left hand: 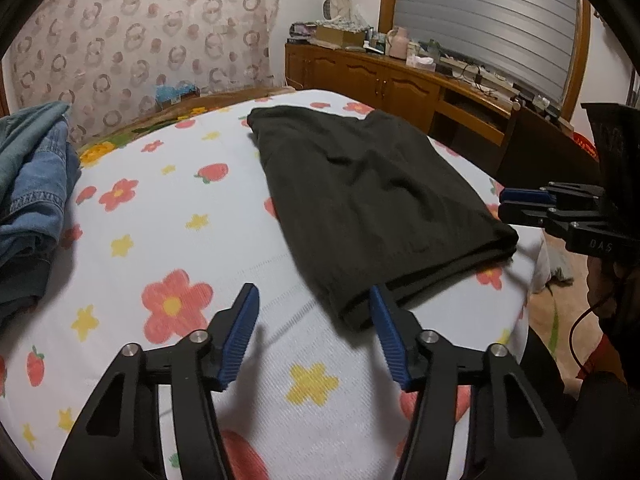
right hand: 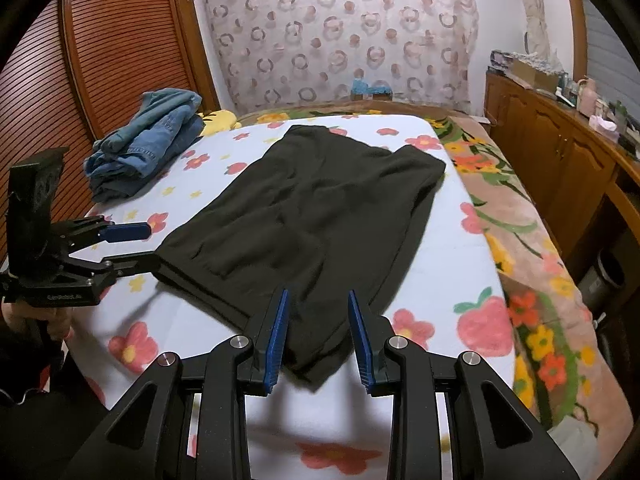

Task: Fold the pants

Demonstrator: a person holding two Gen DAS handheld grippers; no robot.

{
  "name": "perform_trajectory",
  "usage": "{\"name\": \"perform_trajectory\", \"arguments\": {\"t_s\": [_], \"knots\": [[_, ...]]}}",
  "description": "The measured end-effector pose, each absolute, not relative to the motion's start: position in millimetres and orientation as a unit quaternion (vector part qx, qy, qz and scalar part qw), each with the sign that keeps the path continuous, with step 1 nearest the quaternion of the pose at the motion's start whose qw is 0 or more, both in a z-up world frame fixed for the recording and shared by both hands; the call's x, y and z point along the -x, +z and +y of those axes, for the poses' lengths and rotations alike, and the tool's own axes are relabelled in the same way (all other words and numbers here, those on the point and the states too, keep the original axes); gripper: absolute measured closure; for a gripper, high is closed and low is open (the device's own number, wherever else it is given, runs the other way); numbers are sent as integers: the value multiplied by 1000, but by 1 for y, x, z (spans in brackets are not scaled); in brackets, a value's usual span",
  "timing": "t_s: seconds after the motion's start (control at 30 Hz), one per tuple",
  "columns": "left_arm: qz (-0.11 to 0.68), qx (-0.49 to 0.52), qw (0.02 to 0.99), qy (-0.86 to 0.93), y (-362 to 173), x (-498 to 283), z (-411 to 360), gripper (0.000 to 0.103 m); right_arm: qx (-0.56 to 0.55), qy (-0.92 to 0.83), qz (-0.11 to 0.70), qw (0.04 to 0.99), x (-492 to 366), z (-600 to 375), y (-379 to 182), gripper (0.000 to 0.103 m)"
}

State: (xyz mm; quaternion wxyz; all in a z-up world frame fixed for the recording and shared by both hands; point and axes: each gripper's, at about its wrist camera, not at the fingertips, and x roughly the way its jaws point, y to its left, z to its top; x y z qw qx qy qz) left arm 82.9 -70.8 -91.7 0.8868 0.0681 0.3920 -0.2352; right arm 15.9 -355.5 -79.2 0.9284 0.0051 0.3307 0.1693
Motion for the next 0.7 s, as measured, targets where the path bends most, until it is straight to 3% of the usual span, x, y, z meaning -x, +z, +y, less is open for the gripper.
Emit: {"name": "perform_trajectory", "arguments": {"t_s": [0.47, 0.7], "knots": [[393, -75, 883, -245, -94, -83, -83, 75, 15, 173, 349, 921, -34, -343, -84, 72], [390, -72, 885, -245, -92, -82, -84, 79, 31, 173, 354, 918, -22, -336, -86, 72]]}}
